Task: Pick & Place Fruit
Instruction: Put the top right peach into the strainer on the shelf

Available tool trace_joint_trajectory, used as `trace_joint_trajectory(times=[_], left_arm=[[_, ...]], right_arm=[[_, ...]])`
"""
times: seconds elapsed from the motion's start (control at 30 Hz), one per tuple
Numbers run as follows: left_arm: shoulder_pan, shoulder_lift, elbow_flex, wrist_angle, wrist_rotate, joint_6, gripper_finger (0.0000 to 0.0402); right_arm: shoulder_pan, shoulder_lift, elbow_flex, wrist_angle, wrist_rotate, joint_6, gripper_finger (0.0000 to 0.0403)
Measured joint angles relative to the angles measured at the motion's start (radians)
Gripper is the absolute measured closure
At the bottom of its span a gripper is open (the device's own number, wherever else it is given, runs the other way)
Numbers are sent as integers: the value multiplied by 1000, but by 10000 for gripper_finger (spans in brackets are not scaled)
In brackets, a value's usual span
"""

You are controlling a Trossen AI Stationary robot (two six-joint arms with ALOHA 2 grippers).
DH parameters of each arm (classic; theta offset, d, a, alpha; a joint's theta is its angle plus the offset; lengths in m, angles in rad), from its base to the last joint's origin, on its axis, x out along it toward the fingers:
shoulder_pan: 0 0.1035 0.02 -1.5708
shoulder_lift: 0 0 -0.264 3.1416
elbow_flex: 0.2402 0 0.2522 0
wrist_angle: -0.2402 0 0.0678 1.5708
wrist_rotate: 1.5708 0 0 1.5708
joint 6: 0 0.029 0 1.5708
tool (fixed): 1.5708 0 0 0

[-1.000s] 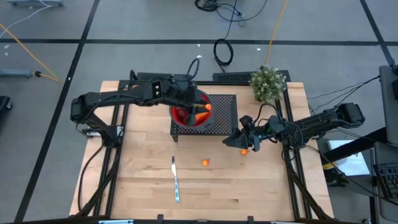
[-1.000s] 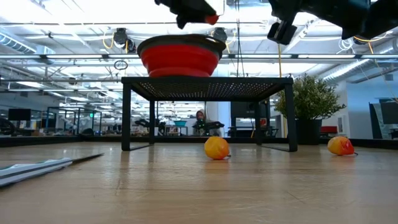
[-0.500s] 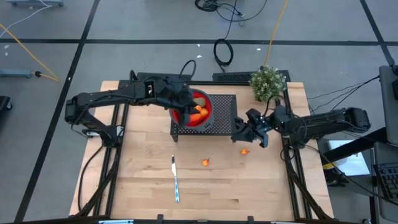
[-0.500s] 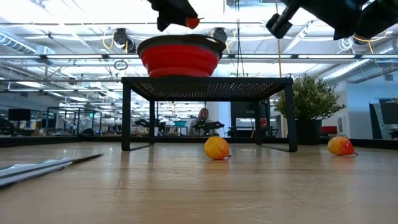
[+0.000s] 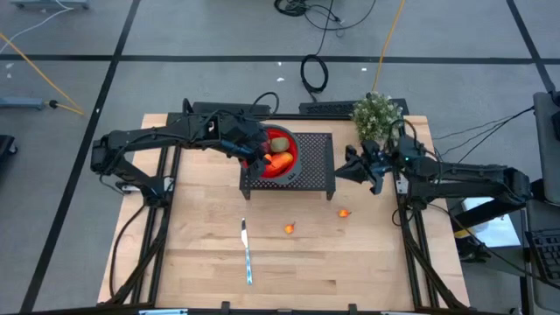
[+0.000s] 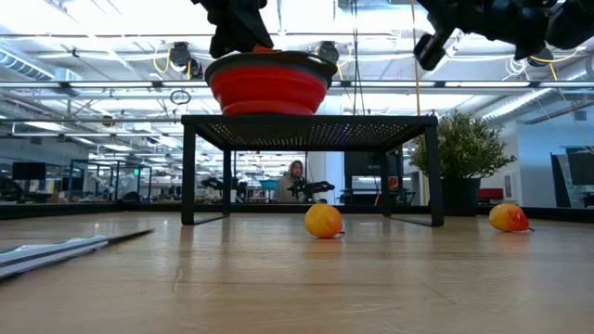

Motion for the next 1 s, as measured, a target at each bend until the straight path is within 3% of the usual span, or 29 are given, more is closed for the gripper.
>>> trace_joint_trajectory(times=[0.47,0.63,0.83,1.0], left_arm=[[0,0,0,-26,0,-38,286],[0,0,0,-43,0,-39,286],[0,0,0,-42,0,-40,286],[0,1,0,-41,0,-40,286]], right_arm=[[46,-241,0,-321,223,-19,403],[93,-279,0,-434,248,-102,403],[115,-324,0,-653,359,-208,403],[115,-375,0,-680,382,-316,403]])
